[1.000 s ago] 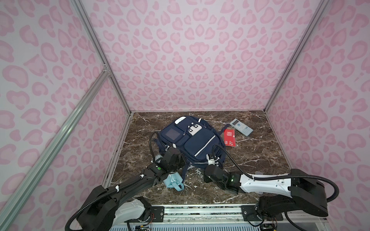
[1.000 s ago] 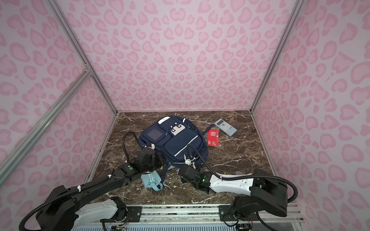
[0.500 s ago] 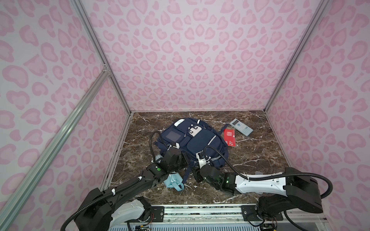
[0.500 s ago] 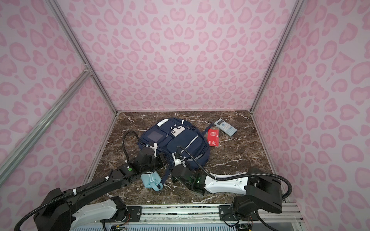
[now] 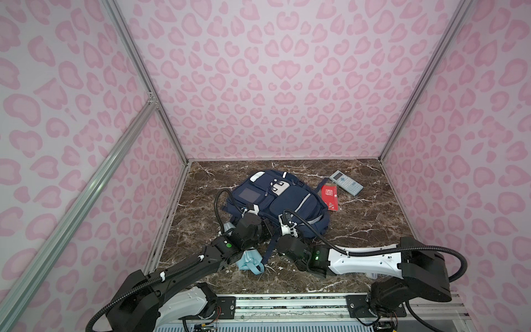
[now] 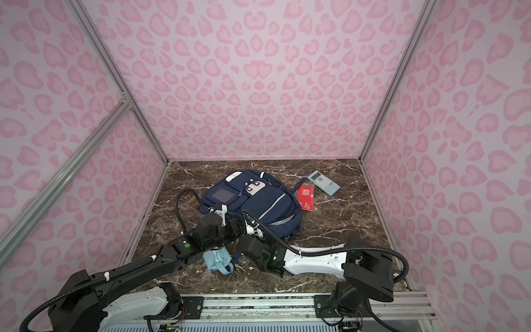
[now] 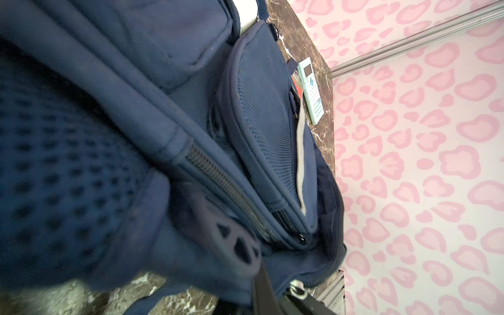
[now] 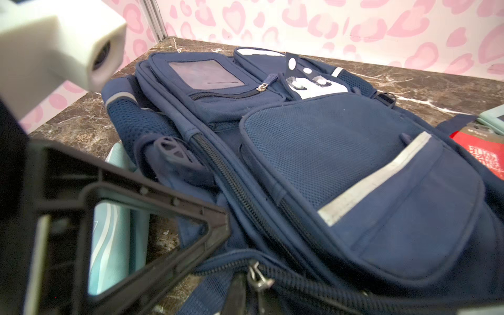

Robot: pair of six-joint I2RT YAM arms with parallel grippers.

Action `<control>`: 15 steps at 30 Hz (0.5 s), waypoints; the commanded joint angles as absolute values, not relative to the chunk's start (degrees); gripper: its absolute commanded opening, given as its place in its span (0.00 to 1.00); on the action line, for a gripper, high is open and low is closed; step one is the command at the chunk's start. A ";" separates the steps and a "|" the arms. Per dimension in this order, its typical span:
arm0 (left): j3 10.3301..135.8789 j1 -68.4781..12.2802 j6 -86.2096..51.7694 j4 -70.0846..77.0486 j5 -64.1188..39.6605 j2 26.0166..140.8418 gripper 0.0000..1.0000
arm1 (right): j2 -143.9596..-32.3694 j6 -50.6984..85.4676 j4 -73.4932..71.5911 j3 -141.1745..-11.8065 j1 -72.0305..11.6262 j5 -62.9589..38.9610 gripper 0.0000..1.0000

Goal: Pack books, pencil case, and school supplies into a backpack
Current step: Zip the student bag at the center of the table.

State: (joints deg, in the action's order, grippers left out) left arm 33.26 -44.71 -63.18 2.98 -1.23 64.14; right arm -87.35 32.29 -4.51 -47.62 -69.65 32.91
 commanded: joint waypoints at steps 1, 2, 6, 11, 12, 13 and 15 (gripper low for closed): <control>34.57 -43.62 -60.53 -0.03 -3.28 63.29 0.02 | -85.09 33.41 -2.72 -45.13 -68.56 35.00 0.00; 34.81 -43.03 -60.32 -0.36 -2.91 63.21 0.02 | -83.85 33.97 -2.45 -43.74 -68.49 33.54 0.00; 35.50 -41.19 -59.33 -0.99 -2.70 63.02 0.02 | -77.99 37.72 1.14 -38.28 -67.79 30.78 0.00; 35.42 -40.06 -58.58 -1.82 -2.01 62.69 0.02 | -71.89 40.67 6.79 -34.37 -66.24 29.65 0.00; 35.21 -39.93 -58.45 -2.31 -1.61 62.52 0.02 | -70.64 40.93 7.87 -33.75 -65.83 29.42 0.00; 34.92 -39.65 -58.36 -2.50 -1.37 62.28 0.02 | -69.41 41.25 9.21 -33.27 -65.30 29.18 0.00; 34.32 -39.38 -58.45 -2.52 -1.15 61.64 0.02 | -67.27 41.44 10.92 -31.96 -63.61 27.55 0.00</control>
